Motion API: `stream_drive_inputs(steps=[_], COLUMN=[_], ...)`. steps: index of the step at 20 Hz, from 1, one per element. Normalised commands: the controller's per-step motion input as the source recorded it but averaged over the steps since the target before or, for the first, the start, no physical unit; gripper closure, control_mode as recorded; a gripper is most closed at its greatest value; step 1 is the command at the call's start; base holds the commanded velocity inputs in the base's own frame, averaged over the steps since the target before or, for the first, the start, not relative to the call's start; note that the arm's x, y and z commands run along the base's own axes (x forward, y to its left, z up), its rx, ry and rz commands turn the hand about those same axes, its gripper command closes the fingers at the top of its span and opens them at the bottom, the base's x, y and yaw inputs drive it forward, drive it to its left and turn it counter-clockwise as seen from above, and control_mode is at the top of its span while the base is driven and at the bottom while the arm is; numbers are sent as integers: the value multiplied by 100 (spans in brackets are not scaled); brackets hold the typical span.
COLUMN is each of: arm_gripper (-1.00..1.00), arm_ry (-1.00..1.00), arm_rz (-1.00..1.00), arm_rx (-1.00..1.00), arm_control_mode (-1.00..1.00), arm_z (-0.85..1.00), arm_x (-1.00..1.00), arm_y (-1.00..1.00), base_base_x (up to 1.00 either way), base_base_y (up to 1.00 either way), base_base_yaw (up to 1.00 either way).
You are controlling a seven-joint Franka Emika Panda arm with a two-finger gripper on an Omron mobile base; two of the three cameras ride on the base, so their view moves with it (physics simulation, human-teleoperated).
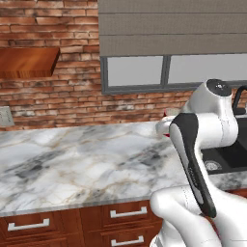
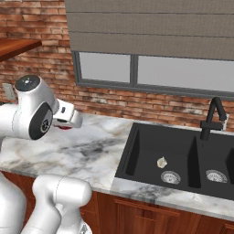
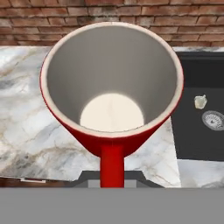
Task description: Clear the mugs and bowl far away from the sink.
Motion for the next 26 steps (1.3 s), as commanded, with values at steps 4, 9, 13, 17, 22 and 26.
stream_drive_inputs(steps=[4, 9, 13, 17, 22, 26], arm_gripper=[100, 100, 100, 100, 100, 100], arm_ry=[0, 7, 0, 0, 0, 0], arm_rz=[19, 1, 0, 0, 0, 0], arm_rx=[0, 3, 0, 0, 0, 0], arm_control_mode=[-100, -100, -100, 100, 100, 100], arm_z=[55, 31, -1, 0, 0, 0], arm_x=[-34, -72, -95, 0, 0, 0], arm_y=[-11, -41, -4, 0, 0, 0], base_base_x=[0, 0, 0, -83, -51, -14], base_base_y=[0, 0, 0, -21, -79, -9], base_base_yaw=[0, 0, 0, -9, -43, -85])
